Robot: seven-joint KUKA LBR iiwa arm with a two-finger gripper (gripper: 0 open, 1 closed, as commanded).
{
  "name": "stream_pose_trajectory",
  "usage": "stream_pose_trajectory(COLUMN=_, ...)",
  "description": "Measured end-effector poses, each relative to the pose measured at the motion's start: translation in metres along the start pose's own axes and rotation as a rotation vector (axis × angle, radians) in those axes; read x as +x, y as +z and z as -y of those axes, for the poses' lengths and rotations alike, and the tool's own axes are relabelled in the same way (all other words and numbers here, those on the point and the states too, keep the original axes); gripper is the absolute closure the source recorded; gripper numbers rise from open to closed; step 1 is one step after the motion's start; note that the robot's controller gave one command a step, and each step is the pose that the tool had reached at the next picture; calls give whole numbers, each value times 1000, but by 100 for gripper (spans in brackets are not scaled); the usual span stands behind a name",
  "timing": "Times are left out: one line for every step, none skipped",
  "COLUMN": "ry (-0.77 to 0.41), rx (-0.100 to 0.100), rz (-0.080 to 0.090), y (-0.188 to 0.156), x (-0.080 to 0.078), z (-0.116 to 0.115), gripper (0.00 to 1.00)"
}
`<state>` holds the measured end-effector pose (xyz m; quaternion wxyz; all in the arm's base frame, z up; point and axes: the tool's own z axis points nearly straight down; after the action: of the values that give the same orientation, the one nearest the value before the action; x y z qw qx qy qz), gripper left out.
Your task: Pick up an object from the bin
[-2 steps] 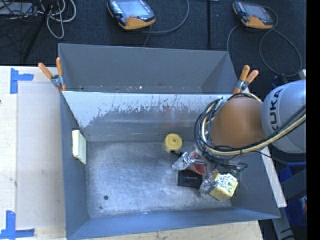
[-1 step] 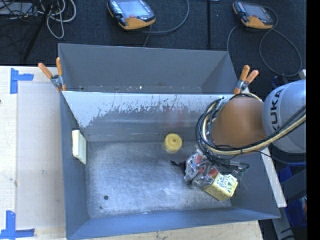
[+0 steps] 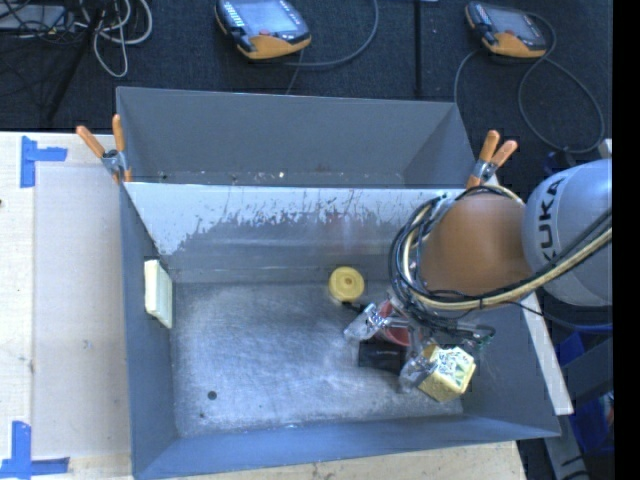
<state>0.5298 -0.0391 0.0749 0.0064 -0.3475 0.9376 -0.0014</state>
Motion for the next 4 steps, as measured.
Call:
stream_pose_trajectory(ry=1, rx=-2, rz=-11, y=-1, x=3, z=1, gripper=100)
stream_pose_trajectory(ry=1, rx=0, rz=1, y=0, x=0, z=0, gripper=0)
stream_pose_trajectory(ry=2, rx=-2, rz=-12, y=-1, x=3, z=1, gripper=100)
stream_pose_trajectory(ry=2, rx=0, rz=1, y=0, x=0, z=0, gripper=0)
